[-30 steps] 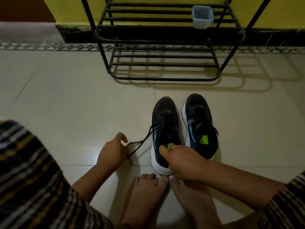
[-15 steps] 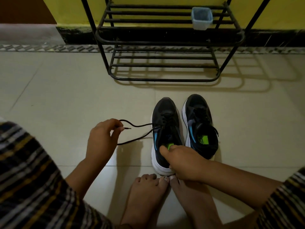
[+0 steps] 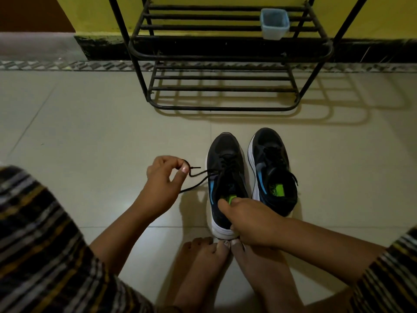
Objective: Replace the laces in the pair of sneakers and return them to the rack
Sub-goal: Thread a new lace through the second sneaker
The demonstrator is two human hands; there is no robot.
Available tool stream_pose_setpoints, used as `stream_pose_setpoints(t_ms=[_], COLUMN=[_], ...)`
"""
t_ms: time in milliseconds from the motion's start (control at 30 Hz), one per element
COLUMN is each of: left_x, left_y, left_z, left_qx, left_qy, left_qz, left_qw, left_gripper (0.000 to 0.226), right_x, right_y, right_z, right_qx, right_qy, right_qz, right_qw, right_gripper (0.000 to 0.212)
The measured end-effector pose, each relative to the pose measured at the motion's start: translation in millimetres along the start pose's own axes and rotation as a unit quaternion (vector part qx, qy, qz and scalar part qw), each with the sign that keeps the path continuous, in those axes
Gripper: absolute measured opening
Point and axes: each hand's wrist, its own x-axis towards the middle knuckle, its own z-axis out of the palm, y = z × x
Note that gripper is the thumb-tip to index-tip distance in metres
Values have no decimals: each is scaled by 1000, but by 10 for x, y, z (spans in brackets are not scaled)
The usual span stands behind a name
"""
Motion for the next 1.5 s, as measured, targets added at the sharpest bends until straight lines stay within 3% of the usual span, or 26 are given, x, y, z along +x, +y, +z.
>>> stream_pose_setpoints(t_ms=[100, 200, 333, 400, 467, 533, 633, 733, 1100, 1200, 1333, 1500], left_x=[52, 71, 87, 82, 80, 84, 71, 50, 11, -2, 13, 7], left_y=[136, 215, 182, 151, 149, 160, 209, 222, 340, 341, 317, 295], left_z=[-24, 17, 135, 162, 171, 185, 234, 284, 408, 438, 440, 436], left_qx=[52, -6, -41, -53, -65, -47, 6, -21, -22, 15, 122, 180], left_qy=[10, -24, -12, -24, -35, -31, -4, -23, -17, -6, 28, 47], left_qz=[39, 77, 41, 17, 13, 34, 61, 53, 67, 89, 182, 147], left_qw=[998, 997, 998, 998, 997, 998, 998, 998, 997, 996, 975, 971], left_gripper=[9, 14, 16, 17, 19, 24, 20, 13, 11, 10, 12, 9], right_x=[1, -44, -80, -42, 9, 55, 96, 95, 58, 39, 14, -1], right_y=[30, 85, 170, 241, 298, 306, 295, 313, 338, 294, 249, 227], right_z=[33, -9, -32, -54, -97, -121, -105, -97, -101, -117, -134, -117], right_qx=[22, 77, 170, 163, 149, 159, 166, 146, 208, 221, 220, 230], right_qy=[7, 53, 226, 317, 354, 341, 245, 189, 240, 259, 271, 295], right_qz=[-10, -6, 46, 79, 116, 152, 217, 227, 199, 188, 168, 147], right_qw=[1000, 996, 958, 931, 916, 914, 930, 944, 927, 921, 922, 916], right_gripper=[48, 35, 44, 39, 34, 36, 42, 36, 11, 8, 7, 5])
